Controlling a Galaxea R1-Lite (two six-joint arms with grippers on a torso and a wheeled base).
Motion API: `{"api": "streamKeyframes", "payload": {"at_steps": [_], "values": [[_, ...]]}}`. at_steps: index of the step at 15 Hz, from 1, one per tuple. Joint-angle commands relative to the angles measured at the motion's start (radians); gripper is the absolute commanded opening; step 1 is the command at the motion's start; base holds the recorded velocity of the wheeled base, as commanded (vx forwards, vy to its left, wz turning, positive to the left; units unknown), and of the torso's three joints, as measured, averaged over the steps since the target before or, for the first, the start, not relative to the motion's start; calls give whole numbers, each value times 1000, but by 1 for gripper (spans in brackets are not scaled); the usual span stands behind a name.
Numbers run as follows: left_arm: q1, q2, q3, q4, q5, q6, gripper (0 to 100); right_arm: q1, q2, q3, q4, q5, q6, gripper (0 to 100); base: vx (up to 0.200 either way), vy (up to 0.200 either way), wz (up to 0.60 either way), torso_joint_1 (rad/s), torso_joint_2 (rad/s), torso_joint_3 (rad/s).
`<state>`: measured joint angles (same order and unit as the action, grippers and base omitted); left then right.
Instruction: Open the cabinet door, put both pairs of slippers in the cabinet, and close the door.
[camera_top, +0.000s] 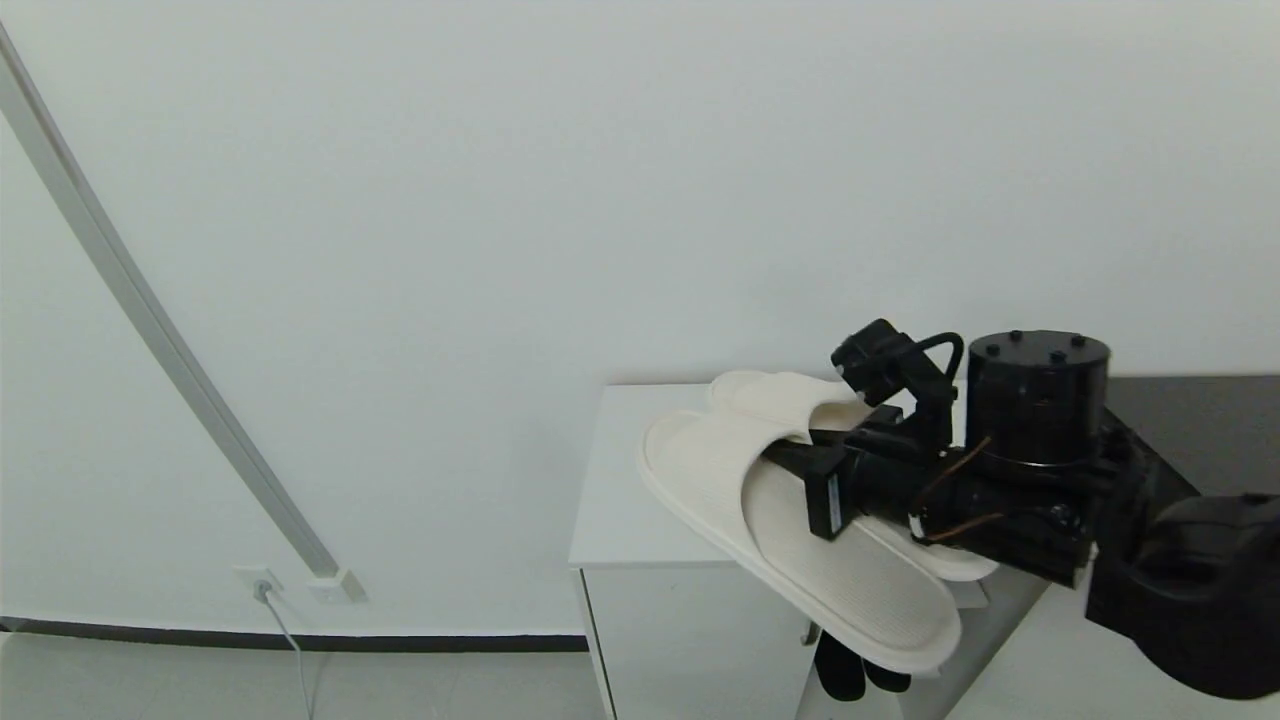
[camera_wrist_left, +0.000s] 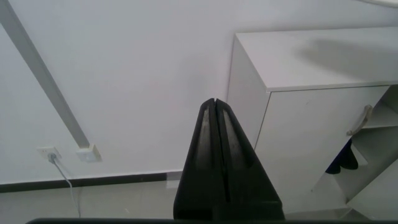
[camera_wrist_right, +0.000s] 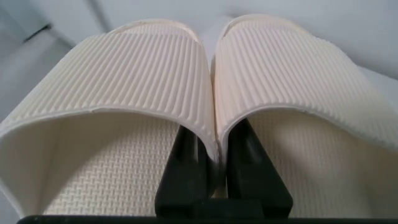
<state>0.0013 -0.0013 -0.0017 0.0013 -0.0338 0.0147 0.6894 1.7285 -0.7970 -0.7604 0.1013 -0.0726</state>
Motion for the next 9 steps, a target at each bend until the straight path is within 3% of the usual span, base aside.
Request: {"api": "streamKeyframes", "payload": {"at_steps": [1,4,9], "values": [[0,1,0,-1,0,-1,0,-1,-96,90,-51,51,-62,0,0,0,0,0,0,0],[0,1,0,0,-1,-1,0,-4,-72,140,-135,75,-110,0,0,0,0,0,0,0],[0,1,0,0,0,-1,0,-10,-73,171,-151,110,-125,0,0,0,0,0,0,0]]}}
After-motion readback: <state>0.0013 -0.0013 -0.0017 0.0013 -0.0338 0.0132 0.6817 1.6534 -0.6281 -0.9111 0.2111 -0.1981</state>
